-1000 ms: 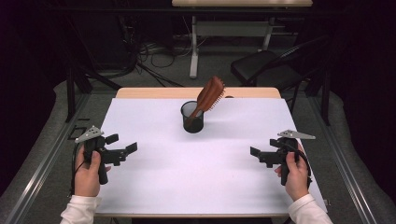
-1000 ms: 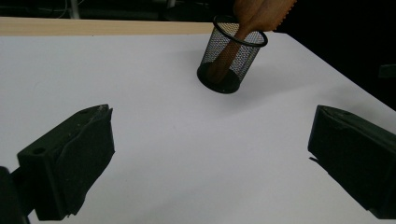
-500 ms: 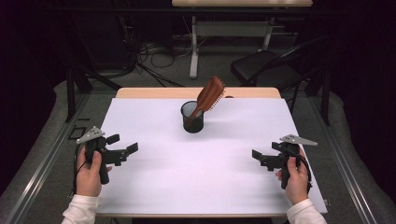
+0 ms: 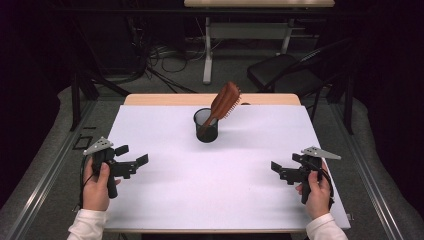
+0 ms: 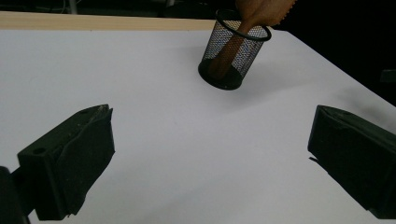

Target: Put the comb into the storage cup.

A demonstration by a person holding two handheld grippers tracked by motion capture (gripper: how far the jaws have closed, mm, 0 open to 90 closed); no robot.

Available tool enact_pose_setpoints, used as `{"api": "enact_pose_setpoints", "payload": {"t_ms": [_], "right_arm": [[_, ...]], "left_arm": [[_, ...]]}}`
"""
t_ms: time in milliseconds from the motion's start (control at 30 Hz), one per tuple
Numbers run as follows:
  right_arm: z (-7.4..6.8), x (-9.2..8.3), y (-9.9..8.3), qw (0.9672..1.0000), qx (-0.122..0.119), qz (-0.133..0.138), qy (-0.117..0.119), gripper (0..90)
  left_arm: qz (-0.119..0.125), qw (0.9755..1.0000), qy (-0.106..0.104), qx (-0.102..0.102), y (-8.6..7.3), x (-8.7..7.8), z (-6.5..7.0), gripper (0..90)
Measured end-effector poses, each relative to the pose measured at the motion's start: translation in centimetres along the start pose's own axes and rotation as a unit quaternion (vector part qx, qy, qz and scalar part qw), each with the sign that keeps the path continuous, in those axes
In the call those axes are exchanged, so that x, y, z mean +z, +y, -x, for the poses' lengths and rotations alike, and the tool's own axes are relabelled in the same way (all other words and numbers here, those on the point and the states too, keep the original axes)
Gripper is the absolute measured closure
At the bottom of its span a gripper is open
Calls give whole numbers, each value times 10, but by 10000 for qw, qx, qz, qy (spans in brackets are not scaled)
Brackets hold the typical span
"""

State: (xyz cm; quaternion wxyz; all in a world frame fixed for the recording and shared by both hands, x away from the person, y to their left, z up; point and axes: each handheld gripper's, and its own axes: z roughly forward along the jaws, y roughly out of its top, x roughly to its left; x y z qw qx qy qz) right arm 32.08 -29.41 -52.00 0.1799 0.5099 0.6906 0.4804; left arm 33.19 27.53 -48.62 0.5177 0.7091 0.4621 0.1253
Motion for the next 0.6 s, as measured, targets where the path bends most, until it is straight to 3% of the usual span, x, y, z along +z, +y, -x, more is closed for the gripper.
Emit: {"api": "enact_pose_setpoints", "payload": {"t_ms": [300, 600], "right_arm": [[2, -3, -3, 10000, 14, 82, -32, 7], [4, -2, -3, 9993, -80, 329, -143, 7]], "left_arm": [[-6, 10000, 24, -2, -1, 1, 0, 6], [-15, 9999, 60, -81, -2, 2, -4, 6]]}}
